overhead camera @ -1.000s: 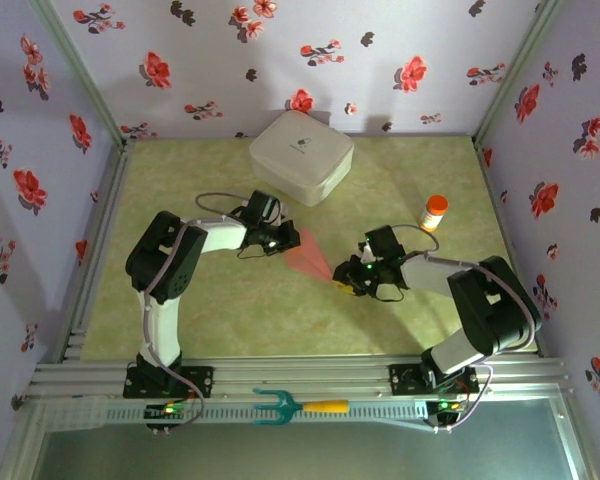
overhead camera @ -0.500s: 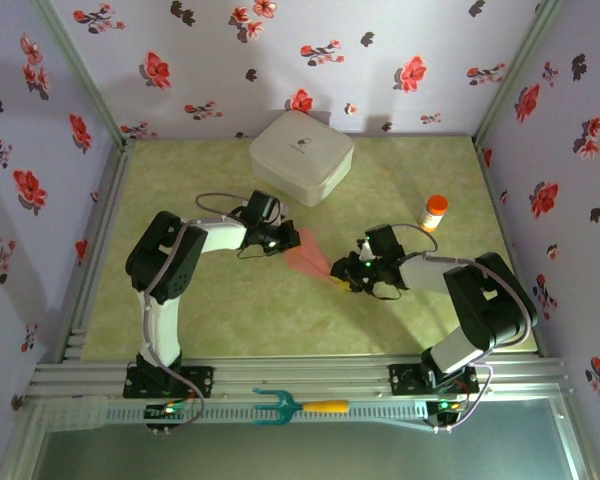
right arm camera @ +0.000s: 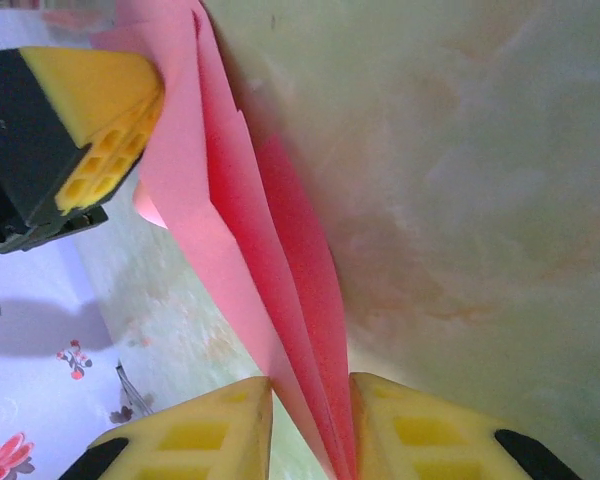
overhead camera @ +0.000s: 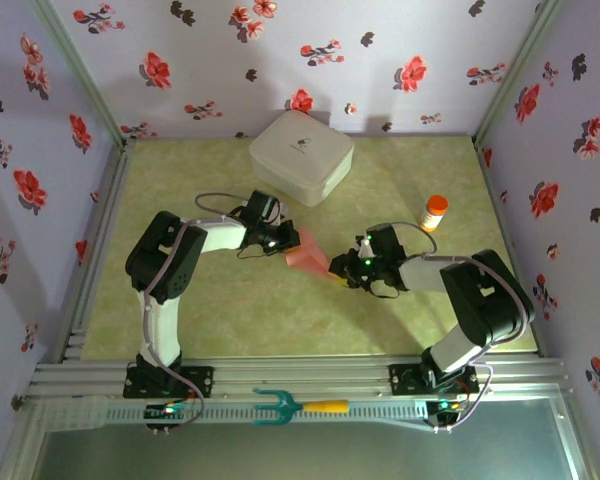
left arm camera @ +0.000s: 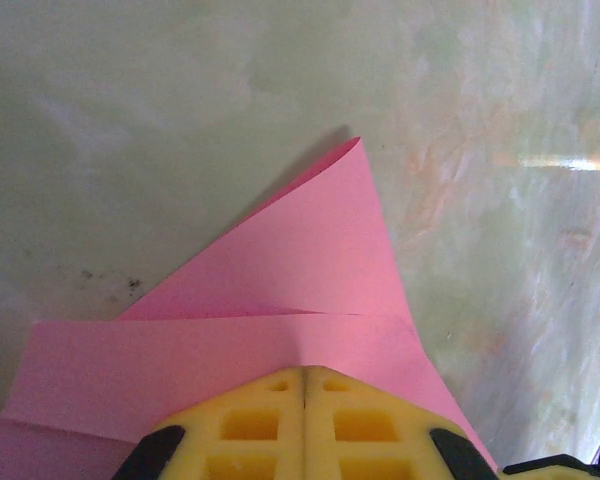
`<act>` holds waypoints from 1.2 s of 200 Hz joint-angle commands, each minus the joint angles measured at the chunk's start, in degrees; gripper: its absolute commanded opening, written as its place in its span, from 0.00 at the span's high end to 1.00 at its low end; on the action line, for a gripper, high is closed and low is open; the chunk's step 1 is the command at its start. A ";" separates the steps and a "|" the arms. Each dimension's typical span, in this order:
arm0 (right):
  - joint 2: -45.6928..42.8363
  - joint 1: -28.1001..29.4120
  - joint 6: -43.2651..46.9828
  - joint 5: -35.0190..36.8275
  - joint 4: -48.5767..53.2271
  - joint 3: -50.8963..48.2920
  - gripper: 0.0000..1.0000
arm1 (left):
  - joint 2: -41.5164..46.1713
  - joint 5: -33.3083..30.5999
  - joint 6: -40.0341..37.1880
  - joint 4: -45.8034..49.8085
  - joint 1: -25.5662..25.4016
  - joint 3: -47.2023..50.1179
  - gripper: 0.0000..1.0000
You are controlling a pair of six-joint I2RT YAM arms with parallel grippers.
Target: Fold a paper plane with a square sheet of paper (pick it up from the middle)
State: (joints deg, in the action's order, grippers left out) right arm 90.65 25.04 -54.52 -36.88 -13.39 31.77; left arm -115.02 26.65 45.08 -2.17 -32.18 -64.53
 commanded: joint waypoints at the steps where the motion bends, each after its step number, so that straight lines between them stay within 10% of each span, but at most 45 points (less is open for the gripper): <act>1: 0.27 -0.67 0.77 -0.72 -1.74 -0.72 0.72 | -0.87 -0.65 0.17 3.67 0.49 1.25 0.99; 240: -2.74 -2.64 3.11 -1.03 -3.47 -3.64 0.84 | -0.05 -0.55 -0.05 3.38 0.55 0.69 0.96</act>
State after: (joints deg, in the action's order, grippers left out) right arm 89.67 22.74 -52.51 -37.34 -15.68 29.10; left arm -115.02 26.68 45.08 -2.17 -32.16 -64.53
